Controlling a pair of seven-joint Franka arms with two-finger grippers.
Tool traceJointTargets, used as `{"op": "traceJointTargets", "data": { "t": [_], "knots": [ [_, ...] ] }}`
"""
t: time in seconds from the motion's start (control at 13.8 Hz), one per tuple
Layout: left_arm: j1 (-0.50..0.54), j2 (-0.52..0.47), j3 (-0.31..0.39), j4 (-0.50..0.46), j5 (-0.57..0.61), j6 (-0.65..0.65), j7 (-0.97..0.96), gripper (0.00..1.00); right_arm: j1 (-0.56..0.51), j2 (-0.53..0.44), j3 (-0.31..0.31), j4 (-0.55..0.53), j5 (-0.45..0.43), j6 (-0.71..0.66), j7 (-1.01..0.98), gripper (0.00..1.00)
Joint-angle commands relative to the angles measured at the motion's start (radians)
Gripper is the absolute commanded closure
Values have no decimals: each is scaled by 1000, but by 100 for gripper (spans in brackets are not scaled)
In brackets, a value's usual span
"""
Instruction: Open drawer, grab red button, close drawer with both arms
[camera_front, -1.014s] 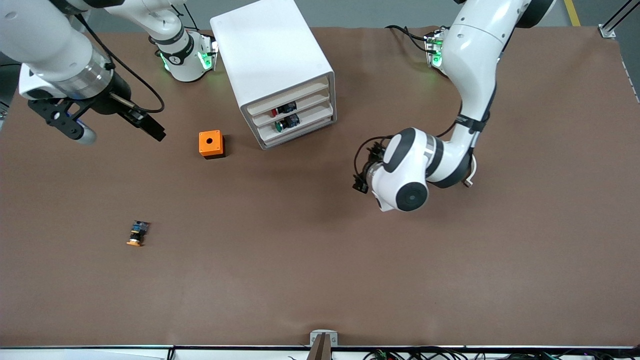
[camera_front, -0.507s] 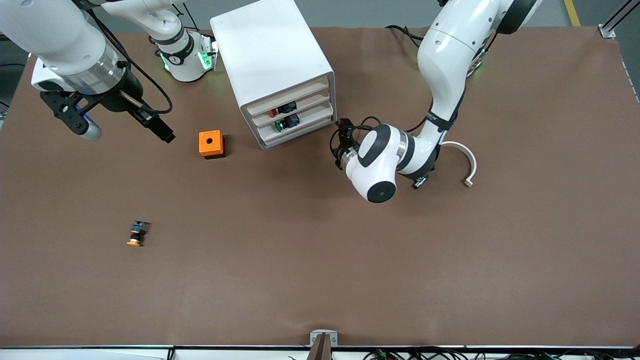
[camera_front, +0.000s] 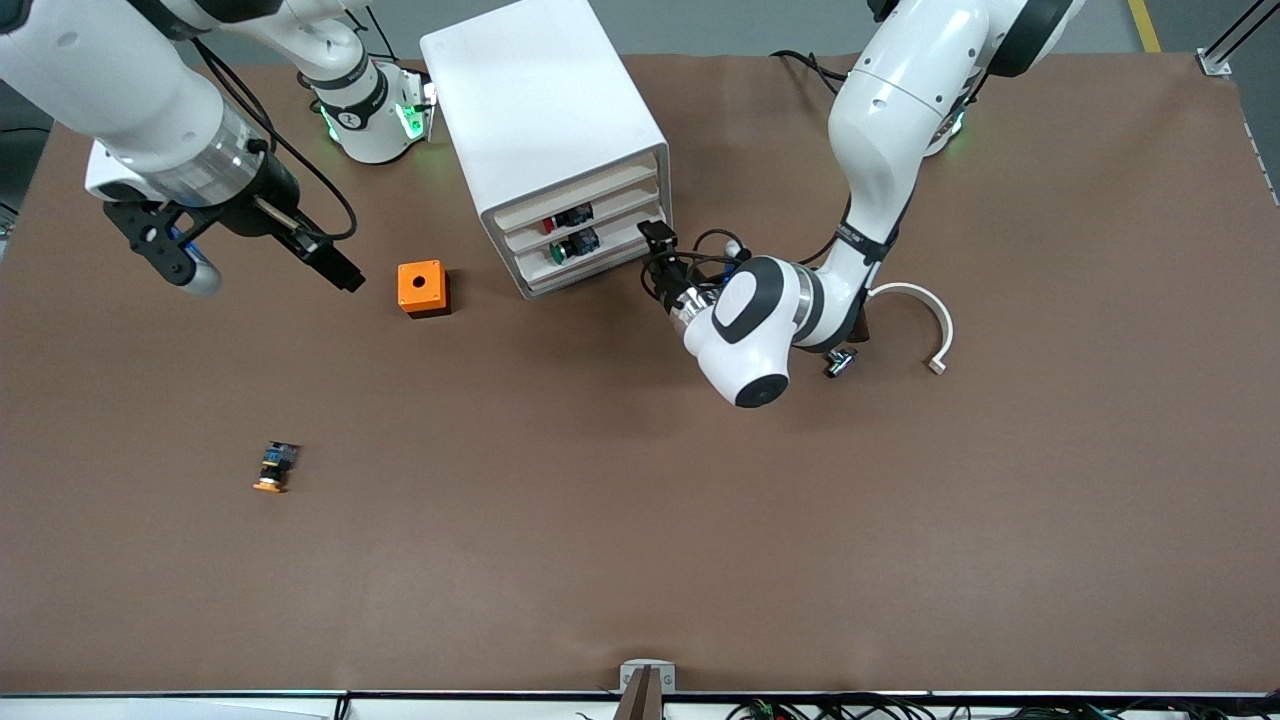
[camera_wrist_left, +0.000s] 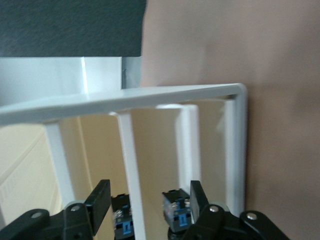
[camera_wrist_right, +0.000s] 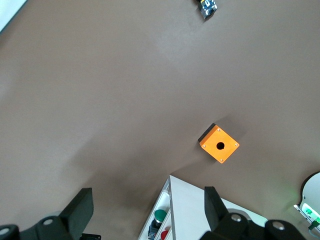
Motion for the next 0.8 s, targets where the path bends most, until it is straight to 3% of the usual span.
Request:
{"op": "traceJointTargets", "data": {
  "t": [0.0,0.29,0.58,0.72],
  "knots": [
    [-16,19,-19,6,-42,-21,-50,29,27,25,-2,19,16,-4,22,1],
    [-48,55,-38,6,-95,-21,-87,44,40,80,-2,25,108,15,51,1],
    [-57,55,-35,11,-88,-19,-89,93,83,128,-2,28,130,107,157,1],
    [-31,51,-27,15,-83,-19,-86,100,108,140,-2,28,130,154,191,1]
  ]
}}
